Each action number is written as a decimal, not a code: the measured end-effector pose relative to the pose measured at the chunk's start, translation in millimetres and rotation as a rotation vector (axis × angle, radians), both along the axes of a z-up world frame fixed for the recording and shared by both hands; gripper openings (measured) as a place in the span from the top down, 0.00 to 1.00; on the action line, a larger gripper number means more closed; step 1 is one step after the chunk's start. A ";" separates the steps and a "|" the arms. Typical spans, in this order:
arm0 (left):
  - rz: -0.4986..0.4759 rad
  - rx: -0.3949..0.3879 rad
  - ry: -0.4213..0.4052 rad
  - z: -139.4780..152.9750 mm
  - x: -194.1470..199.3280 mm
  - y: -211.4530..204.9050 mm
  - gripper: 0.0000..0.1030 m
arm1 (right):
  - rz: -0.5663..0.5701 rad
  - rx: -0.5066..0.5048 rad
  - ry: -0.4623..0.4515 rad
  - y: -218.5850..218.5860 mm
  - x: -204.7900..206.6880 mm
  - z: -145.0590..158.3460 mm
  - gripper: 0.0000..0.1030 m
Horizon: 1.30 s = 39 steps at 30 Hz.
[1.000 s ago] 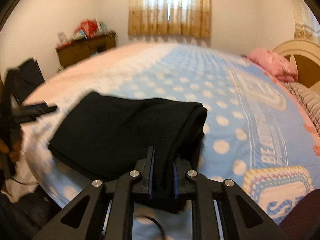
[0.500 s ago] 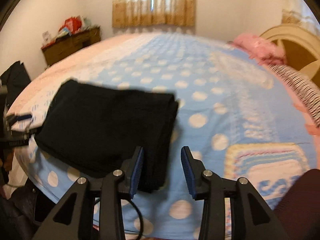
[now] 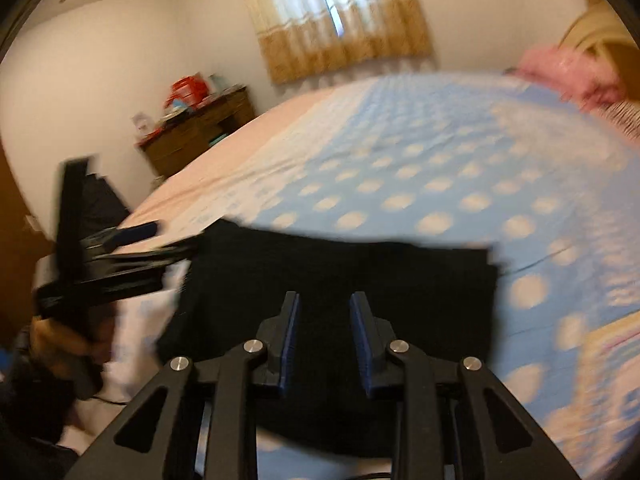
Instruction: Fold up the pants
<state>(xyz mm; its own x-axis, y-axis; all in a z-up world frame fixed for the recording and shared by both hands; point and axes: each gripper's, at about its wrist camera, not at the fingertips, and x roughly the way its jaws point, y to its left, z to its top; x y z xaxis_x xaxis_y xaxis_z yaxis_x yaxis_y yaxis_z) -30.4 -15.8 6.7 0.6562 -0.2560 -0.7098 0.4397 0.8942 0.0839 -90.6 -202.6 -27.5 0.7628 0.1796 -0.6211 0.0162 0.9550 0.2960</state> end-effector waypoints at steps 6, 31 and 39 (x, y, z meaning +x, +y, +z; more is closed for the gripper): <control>0.136 0.044 0.002 -37.9 -23.0 19.8 0.08 | 0.200 0.036 0.088 62.6 -2.0 -51.5 0.73; 0.248 -0.028 0.096 -41.6 34.1 21.0 0.02 | -0.221 -0.137 -0.012 -44.8 4.6 -23.3 0.73; 0.203 0.048 0.033 -23.8 12.0 18.4 0.02 | -0.333 -0.031 -0.142 -51.7 -48.6 -0.6 0.26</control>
